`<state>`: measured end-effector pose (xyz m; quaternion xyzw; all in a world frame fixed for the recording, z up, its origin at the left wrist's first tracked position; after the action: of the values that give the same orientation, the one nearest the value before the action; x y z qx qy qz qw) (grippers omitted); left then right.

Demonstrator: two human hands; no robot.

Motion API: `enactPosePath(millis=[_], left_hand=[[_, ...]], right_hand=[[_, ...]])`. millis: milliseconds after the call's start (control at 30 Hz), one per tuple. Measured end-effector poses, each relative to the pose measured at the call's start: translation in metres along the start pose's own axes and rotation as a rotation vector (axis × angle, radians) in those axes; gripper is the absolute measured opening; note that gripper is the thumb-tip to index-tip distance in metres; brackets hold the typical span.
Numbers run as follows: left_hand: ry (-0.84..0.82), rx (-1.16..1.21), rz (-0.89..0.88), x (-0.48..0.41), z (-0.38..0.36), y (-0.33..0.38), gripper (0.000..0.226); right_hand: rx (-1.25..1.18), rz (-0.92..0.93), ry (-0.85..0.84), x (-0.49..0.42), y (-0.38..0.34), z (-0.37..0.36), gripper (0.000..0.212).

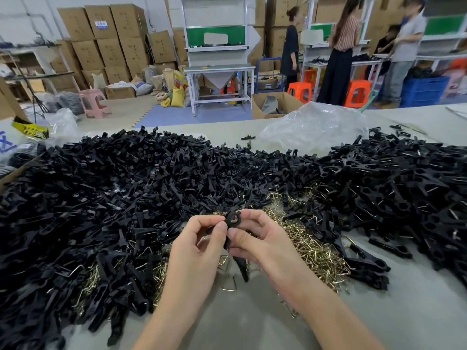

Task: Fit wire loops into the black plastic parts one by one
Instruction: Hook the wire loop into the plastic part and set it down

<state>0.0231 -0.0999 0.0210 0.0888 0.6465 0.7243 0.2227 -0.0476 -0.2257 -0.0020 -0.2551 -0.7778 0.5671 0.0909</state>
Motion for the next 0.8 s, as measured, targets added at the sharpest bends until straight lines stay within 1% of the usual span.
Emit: enactPosePath(millis=[167,267,333,433,500,533,567,600,633,667,700,733,767,800], left_hand=[[-0.034,-0.010,0.019,0.001,-0.003,0.000,0.011],[-0.075,-0.005,0.037,0.001,-0.002,0.001,0.015],[-0.100,-0.041,0.004,0.000,0.001,0.003,0.021],[-0.127,-0.110,-0.019,-0.001,0.003,0.002,0.030],[-0.115,-0.192,-0.053,-0.002,0.005,0.000,0.026],[-0.088,-0.251,-0.077,-0.002,0.007,-0.001,0.023],[-0.055,-0.339,-0.108,-0.003,0.011,0.000,0.024],[-0.040,-0.478,-0.162,-0.004,0.014,0.001,0.029],[-0.078,-0.665,-0.219,-0.005,0.015,0.001,0.036],[-0.155,-0.851,-0.259,-0.005,0.013,-0.002,0.046],[-0.247,-1.008,-0.258,-0.004,0.013,-0.009,0.055],[-0.324,-1.115,-0.216,-0.005,0.013,-0.016,0.059],[-0.365,-1.162,-0.171,-0.007,0.014,-0.022,0.057],[-0.369,-1.157,-0.155,-0.009,0.015,-0.025,0.052]], right_hand=[[0.022,0.027,-0.001,0.001,-0.005,0.000,0.031],[0.071,0.054,0.003,0.001,-0.008,0.001,0.035],[0.093,0.077,-0.013,0.001,-0.009,0.001,0.039],[0.106,0.096,-0.041,0.000,-0.009,0.002,0.033],[0.113,0.107,-0.013,-0.002,-0.009,0.004,0.025],[0.106,0.114,0.016,-0.002,-0.009,0.005,0.022],[0.101,0.127,0.056,-0.003,-0.010,0.008,0.024],[0.094,0.134,0.105,-0.004,-0.011,0.012,0.028],[0.093,0.141,0.159,-0.005,-0.011,0.018,0.029],[0.087,0.143,0.214,-0.005,-0.011,0.023,0.027],[0.080,0.145,0.256,-0.006,-0.011,0.027,0.026],[0.074,0.151,0.284,-0.006,-0.012,0.030,0.025],[0.068,0.159,0.299,-0.007,-0.012,0.032,0.024],[0.068,0.163,0.304,-0.007,-0.013,0.033,0.024]])
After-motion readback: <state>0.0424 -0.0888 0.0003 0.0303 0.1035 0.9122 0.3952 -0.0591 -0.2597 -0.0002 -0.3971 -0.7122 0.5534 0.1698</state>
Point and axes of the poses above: each hand's wrist, its own x-axis away from the middle knuckle, its own z-axis out of the back of the hand, y = z × x, the point moved 5 cm from there along -x, towards the middle knuckle, and after that the axes turned 8 degrees about z, right-handed, at the moved point
